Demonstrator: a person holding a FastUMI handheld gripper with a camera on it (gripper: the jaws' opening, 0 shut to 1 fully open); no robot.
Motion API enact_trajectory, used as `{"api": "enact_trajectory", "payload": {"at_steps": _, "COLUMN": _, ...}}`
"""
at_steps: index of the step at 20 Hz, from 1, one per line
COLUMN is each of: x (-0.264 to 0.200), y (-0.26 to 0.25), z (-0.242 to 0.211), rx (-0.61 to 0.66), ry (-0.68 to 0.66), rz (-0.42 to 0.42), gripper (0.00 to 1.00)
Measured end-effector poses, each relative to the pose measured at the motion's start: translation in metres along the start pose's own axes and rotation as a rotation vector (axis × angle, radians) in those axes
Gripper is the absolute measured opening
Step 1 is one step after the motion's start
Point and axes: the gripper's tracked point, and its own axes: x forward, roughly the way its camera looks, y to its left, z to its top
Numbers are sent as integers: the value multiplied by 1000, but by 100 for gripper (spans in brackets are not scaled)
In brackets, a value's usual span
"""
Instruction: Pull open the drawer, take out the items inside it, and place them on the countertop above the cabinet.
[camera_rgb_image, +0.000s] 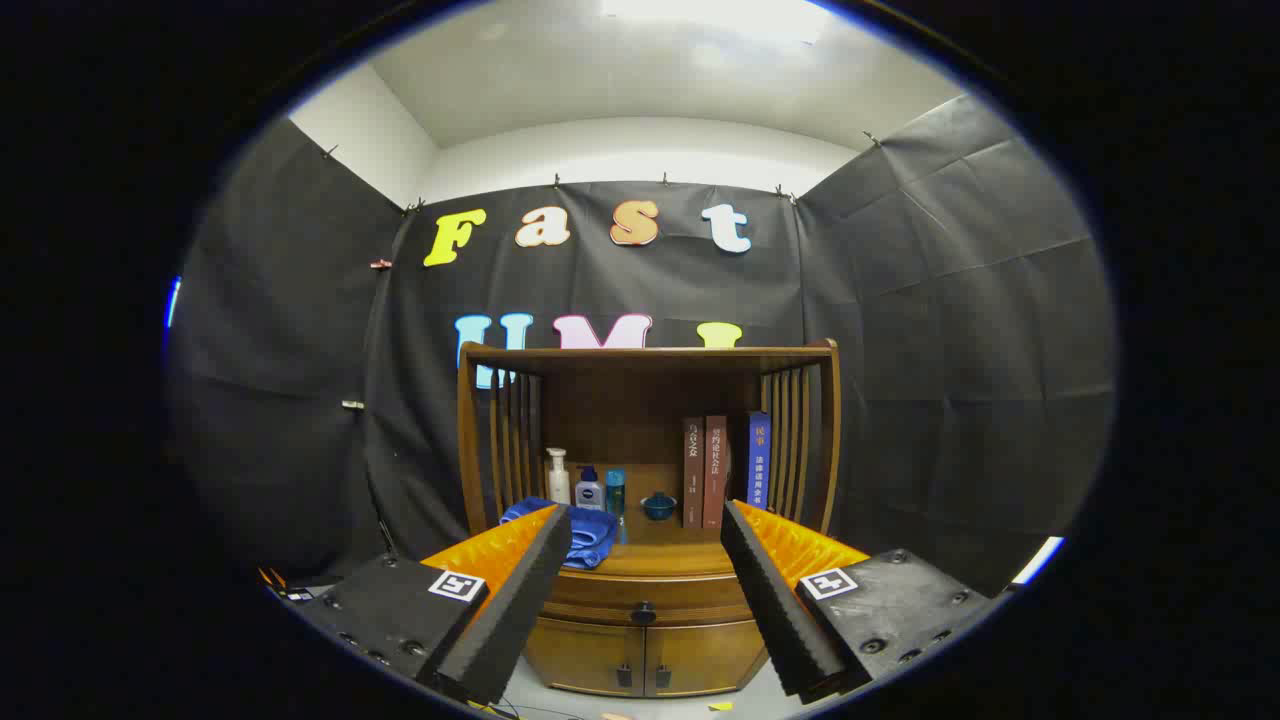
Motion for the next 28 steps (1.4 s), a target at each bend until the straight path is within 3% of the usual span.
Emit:
{"api": "enact_trajectory", "payload": {"at_steps": 20, "x": 5, "y": 6, "z": -8, "rx": 7, "ry": 25, "rz": 8, "gripper": 99}}
{"api": "enact_trajectory", "payload": {"at_steps": 28, "x": 36, "y": 17, "z": -61, "rx": 28, "ry": 95, "rz": 24, "gripper": 99}}
